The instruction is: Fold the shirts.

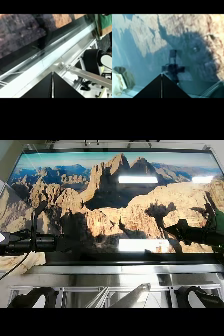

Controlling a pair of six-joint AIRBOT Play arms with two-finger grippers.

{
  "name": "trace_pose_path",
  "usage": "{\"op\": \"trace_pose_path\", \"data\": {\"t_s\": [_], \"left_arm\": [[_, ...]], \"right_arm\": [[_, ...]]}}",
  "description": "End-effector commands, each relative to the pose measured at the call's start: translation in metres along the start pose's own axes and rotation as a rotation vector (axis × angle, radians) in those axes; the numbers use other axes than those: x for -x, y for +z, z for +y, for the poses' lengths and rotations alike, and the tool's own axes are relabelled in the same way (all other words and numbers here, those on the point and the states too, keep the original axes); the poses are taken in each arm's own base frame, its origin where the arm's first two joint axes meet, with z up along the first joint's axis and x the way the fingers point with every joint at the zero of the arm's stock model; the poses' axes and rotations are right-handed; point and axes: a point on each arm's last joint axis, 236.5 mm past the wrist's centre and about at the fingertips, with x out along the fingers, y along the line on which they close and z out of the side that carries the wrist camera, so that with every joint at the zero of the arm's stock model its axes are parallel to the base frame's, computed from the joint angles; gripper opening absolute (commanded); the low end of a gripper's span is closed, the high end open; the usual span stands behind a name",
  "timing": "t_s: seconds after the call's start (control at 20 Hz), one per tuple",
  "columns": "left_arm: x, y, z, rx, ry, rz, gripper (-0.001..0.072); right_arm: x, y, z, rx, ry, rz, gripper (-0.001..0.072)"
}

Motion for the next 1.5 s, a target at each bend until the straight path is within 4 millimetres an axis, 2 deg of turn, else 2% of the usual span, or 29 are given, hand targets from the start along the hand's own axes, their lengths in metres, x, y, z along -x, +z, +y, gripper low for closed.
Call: {"op": "trace_pose_path", "data": {"t_s": [0.0,0.1,0.15,0.2,0.25,0.3,0.35,0.4,0.5,0.55,0.6,0.65,0.75,0.85,0.95,1.05,1.2,1.3,1.4,1.45], "left_arm": [[0.000,0.002,0.001,0.000,0.005,-0.007,0.0012],[0.006,0.010,0.009,0.021,0.054,-0.032,-0.0005],[0.020,0.022,0.023,0.028,0.137,-0.062,-0.0005],[0.046,0.041,0.044,0.033,0.262,-0.115,-0.0003],[0.082,0.061,0.069,0.053,0.398,-0.180,0.0005],[0.122,0.075,0.093,0.101,0.520,-0.241,0.0172],[0.161,0.081,0.116,0.188,0.624,-0.299,0.0343],[0.203,0.078,0.142,0.303,0.719,-0.358,0.0343],[0.259,0.048,0.182,0.523,0.789,-0.410,0.0343],[0.275,0.028,0.200,0.626,0.786,-0.417,0.0343],[0.283,0.010,0.215,0.692,0.776,-0.403,0.0343],[0.287,-0.001,0.231,0.752,0.767,-0.412,0.0344],[0.274,-0.020,0.256,0.826,0.719,-0.368,0.0344],[0.257,-0.043,0.275,0.895,0.687,-0.274,0.0344],[0.248,-0.066,0.291,0.951,0.683,-0.173,0.0344],[0.239,-0.079,0.304,0.992,0.655,-0.112,0.0344],[0.224,-0.089,0.321,1.035,0.603,-0.065,0.0344],[0.222,-0.089,0.330,1.054,0.576,-0.042,0.0345],[0.217,-0.089,0.331,1.078,0.529,-0.014,0.0343],[0.215,-0.087,0.331,1.077,0.514,0.010,0.0296]], "right_arm": [[0.000,0.000,0.001,-0.001,0.002,-0.001,0.0018],[0.000,0.000,0.001,-0.001,0.002,-0.001,0.0017],[0.000,0.000,0.001,-0.001,0.002,-0.001,0.0018],[0.000,0.000,0.001,-0.001,0.002,-0.001,0.0018],[0.000,0.000,0.001,-0.001,0.002,-0.001,0.0018],[0.000,0.000,0.001,-0.001,0.002,-0.001,0.0018],[0.000,0.000,0.001,-0.001,0.002,-0.001,0.0018],[0.000,0.000,0.001,-0.001,0.002,-0.001,0.0018],[0.000,0.000,0.001,-0.001,0.002,-0.001,0.0018],[0.000,0.000,0.001,-0.001,0.002,-0.001,0.0018],[0.000,0.000,0.001,-0.001,0.003,-0.001,0.0018],[0.000,0.000,0.001,-0.001,0.002,-0.001,0.0018],[0.000,0.000,0.000,-0.001,0.002,-0.002,0.0018],[0.000,0.000,0.001,-0.001,0.003,-0.001,0.0018],[0.000,0.001,0.000,-0.001,0.002,-0.007,0.0018],[0.000,0.011,-0.002,-0.001,-0.007,-0.046,0.0018],[0.000,0.013,-0.002,-0.002,-0.008,-0.055,0.0018],[0.000,0.013,-0.002,-0.002,-0.008,-0.055,0.0018],[0.000,0.013,-0.002,-0.002,-0.008,-0.055,0.0018],[0.000,0.013,-0.002,-0.002,-0.008,-0.055,0.0018]]}}
